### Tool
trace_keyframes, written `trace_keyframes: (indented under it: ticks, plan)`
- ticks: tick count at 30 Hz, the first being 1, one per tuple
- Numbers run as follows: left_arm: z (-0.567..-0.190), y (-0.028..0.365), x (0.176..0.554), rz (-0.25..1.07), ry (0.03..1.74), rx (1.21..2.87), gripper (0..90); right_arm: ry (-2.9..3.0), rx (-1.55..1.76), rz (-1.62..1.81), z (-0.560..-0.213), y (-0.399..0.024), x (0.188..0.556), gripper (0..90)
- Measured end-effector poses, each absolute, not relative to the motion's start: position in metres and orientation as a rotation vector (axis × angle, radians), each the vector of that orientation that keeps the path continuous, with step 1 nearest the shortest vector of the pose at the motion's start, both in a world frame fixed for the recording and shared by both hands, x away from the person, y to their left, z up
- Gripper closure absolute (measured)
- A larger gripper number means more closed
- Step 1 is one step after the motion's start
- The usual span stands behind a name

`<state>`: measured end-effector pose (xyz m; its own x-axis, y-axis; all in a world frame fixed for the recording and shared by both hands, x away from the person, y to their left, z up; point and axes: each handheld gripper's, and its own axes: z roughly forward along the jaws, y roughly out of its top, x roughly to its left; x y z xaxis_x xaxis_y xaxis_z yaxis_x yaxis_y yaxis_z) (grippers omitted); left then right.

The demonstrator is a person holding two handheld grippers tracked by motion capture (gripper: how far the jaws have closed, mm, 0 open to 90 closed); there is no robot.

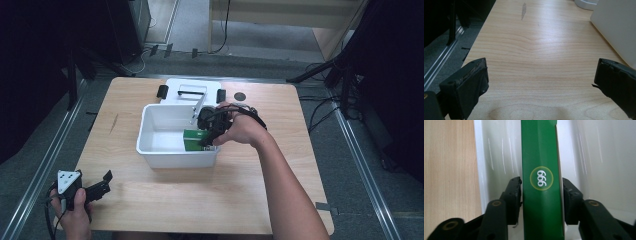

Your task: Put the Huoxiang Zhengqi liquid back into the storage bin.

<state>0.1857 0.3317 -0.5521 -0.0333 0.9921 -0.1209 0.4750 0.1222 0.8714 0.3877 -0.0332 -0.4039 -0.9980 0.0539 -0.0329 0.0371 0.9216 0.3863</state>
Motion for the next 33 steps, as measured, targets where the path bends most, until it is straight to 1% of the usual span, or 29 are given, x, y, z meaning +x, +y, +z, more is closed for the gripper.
trace_keyframes:
  ticks: [1, 2, 3, 4, 6, 7, 8, 9, 10, 11, 12, 13, 20, 23, 33]
  plan:
    - [-0.552, 0.332, 0.186, 0.837, 1.622, 1.458, 0.0, 3.038, 0.097, 0.612, -0.403, -0.033, 0.388, 48.4]
    - [-0.552, 0.332, 0.186, 0.837, 1.622, 1.458, 0.0, 3.038, 0.097, 0.612, -0.403, -0.033, 0.388, 48.4]
    - [-0.552, 0.332, 0.186, 0.837, 1.622, 1.458, 0.0, 3.047, 0.133, 0.606, -0.403, -0.033, 0.387, 41.9]
    - [-0.552, 0.332, 0.186, 0.837, 1.622, 1.458, 0.0, 3.047, 0.133, 0.606, -0.403, -0.033, 0.387, 41.9]
    - [-0.552, 0.332, 0.186, 0.837, 1.621, 1.461, 0.0, 3.048, 0.151, 0.605, -0.402, -0.032, 0.385, 36.6]
    - [-0.552, 0.332, 0.186, 0.838, 1.621, 1.461, 0.0, 3.044, 0.162, 0.612, -0.400, -0.031, 0.385, 32.5]
    - [-0.552, 0.332, 0.186, 0.838, 1.621, 1.461, 0.0, 3.044, 0.162, 0.612, -0.400, -0.031, 0.385, 32.5]
    - [-0.552, 0.332, 0.186, 0.838, 1.621, 1.461, 0.0, 3.040, 0.193, 0.618, -0.398, -0.031, 0.386, 29.3]
    - [-0.552, 0.332, 0.186, 0.838, 1.621, 1.461, 0.0, 3.040, 0.193, 0.618, -0.398, -0.031, 0.386, 29.3]
    - [-0.552, 0.332, 0.186, 0.838, 1.620, 1.461, 0.0, 3.030, 0.215, 0.627, -0.396, -0.032, 0.386, 26.1]
    - [-0.552, 0.332, 0.186, 0.839, 1.621, 1.460, 0.0, 3.030, 0.215, 0.627, -0.396, -0.032, 0.386, 26.1]
    - [-0.552, 0.332, 0.186, 0.837, 1.621, 1.460, 0.0, 3.016, 0.241, 0.633, -0.393, -0.033, 0.387, 23.5]
    - [-0.552, 0.332, 0.186, 0.837, 1.621, 1.461, 0.0, 2.979, 0.288, 0.692, -0.383, -0.040, 0.387, 20.1]
    - [-0.552, 0.332, 0.186, 0.838, 1.621, 1.460, 0.0, 2.954, 0.300, 0.734, -0.375, -0.047, 0.386, 15.9]
    - [-0.552, 0.332, 0.186, 0.839, 1.621, 1.461, 0.0, 2.856, 0.373, 0.866, -0.357, -0.069, 0.385, 14.3]
